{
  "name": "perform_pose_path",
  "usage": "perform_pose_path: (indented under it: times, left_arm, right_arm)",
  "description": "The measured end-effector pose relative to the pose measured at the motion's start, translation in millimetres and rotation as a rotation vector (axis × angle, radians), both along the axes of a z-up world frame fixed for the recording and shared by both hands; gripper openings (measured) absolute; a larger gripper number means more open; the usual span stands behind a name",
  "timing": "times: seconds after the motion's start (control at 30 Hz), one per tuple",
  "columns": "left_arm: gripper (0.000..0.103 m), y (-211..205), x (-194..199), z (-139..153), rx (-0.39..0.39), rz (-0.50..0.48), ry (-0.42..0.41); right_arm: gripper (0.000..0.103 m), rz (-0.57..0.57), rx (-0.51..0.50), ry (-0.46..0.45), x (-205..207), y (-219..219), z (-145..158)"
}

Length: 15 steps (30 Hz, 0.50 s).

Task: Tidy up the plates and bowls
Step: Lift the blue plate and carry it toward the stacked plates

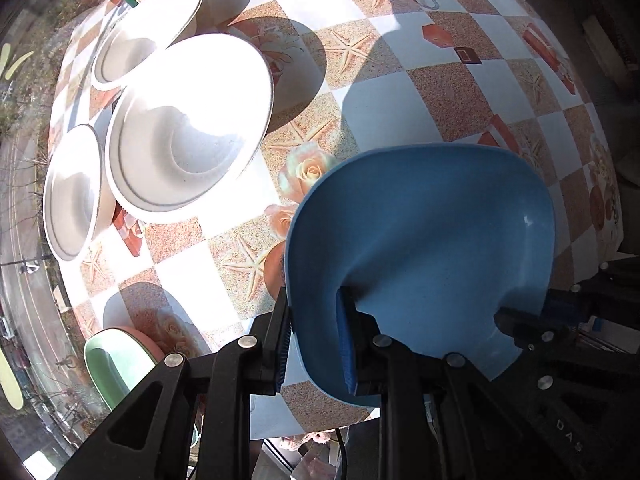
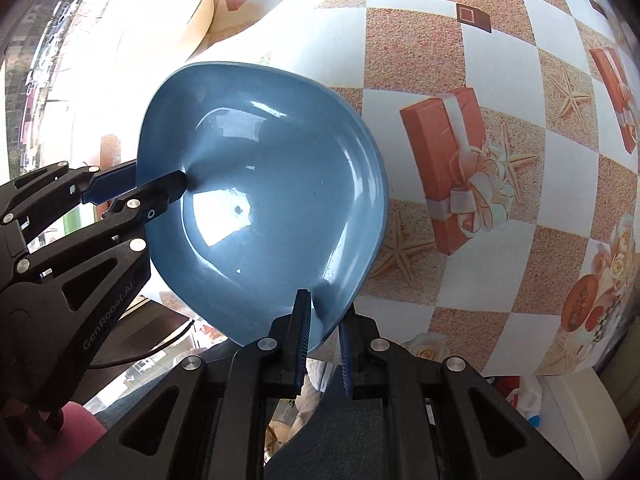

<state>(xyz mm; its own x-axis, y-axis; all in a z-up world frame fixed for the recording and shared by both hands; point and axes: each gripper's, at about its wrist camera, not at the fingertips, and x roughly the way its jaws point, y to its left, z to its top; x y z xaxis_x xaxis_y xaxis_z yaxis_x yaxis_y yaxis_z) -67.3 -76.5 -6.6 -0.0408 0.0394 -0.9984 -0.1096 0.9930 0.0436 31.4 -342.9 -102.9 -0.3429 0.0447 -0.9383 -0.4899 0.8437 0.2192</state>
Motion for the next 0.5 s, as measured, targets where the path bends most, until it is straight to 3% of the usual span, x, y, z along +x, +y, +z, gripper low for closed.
perform_pose_path:
  times: [0.17, 0.5]
  left_arm:
    - [0.023, 19.8, -4.2, 6.4, 0.0, 0.031, -0.02]
    - [0.023, 58.8, -53.3, 8.3, 0.002, 0.099, -0.048]
  right_arm:
    - [0.016, 0.039, -0.003, -0.025, -5.2, 8.7, 4.8]
    - [0.016, 0.122, -0.006, -0.062, -19.3, 28.1, 8.0]
